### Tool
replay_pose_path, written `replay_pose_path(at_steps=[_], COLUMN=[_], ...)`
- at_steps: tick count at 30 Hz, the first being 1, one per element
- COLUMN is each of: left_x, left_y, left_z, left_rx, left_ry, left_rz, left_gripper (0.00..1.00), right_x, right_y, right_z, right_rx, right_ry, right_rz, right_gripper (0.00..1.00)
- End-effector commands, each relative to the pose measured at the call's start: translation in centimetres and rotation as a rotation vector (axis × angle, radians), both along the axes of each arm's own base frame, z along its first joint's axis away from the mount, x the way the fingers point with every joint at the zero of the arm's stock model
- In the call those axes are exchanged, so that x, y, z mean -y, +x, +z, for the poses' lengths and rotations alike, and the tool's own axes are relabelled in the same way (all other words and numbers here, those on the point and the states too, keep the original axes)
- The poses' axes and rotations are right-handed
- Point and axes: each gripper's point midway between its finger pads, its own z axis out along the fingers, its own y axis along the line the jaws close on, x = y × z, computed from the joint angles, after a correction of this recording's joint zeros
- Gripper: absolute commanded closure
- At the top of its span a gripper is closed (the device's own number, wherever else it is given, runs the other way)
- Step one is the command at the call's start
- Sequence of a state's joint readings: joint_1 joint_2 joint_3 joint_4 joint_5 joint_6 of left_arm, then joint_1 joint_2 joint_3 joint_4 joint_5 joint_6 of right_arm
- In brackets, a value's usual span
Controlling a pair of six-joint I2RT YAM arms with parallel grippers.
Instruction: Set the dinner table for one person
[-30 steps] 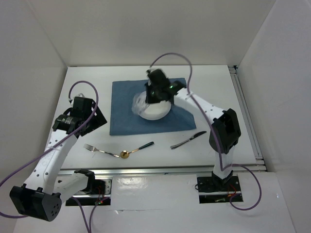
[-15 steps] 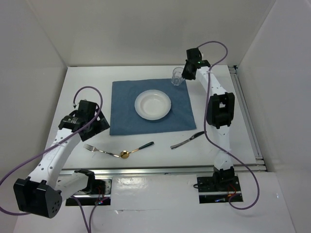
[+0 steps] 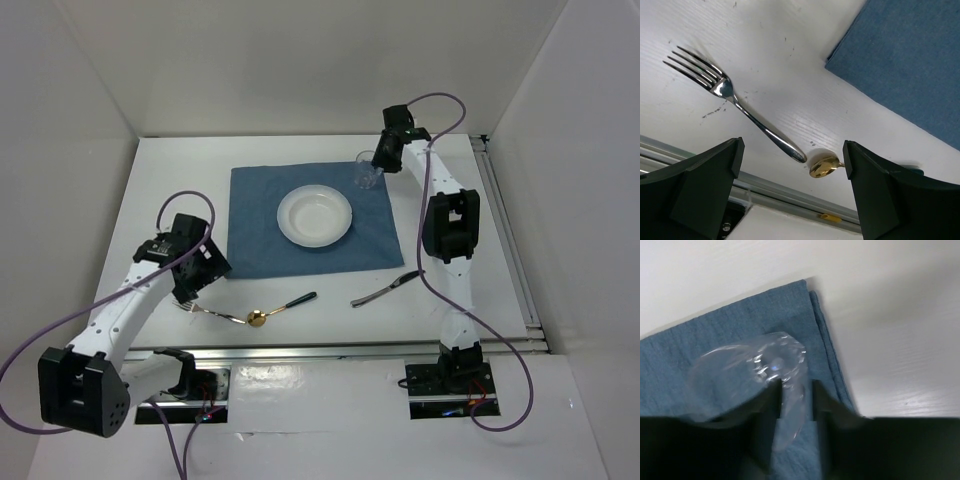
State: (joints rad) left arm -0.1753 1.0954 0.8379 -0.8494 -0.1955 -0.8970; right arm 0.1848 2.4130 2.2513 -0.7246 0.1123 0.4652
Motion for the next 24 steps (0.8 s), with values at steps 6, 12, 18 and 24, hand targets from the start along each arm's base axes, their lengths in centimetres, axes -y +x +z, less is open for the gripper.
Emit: replay_pose_path(at_steps=[6,12,18,24], left_x=[0.7,0.3,0.4,0.3], left_y=[0.3,-0.9,-2.4,-2.6], left_z=[-1.4,-2.8,-4.6,-6.0], left_rx=[-0.029,-0.087,-0.104,-0.164], left_ry=[-0.052,-0.048,-0.088,-0.063], left_rz=[0.088,0.184,0.312,0.356], left_gripper=[0.0,0.0,0.0,0.0], right_x=[-0.6,-0.8,-1.3,-2.3], right_y=[1.8,0.8,-2.5,-5.1], right_z=[2.7,10.2,15.7,19.4], right_rx=[0.095,0.215,0.323,0.39], right_ry=[0.042,0.077,0.108,0.139], right_rz=[0.036,0.054,0.095,0.16], right_gripper=[0.2,0.03,0.02,0.01])
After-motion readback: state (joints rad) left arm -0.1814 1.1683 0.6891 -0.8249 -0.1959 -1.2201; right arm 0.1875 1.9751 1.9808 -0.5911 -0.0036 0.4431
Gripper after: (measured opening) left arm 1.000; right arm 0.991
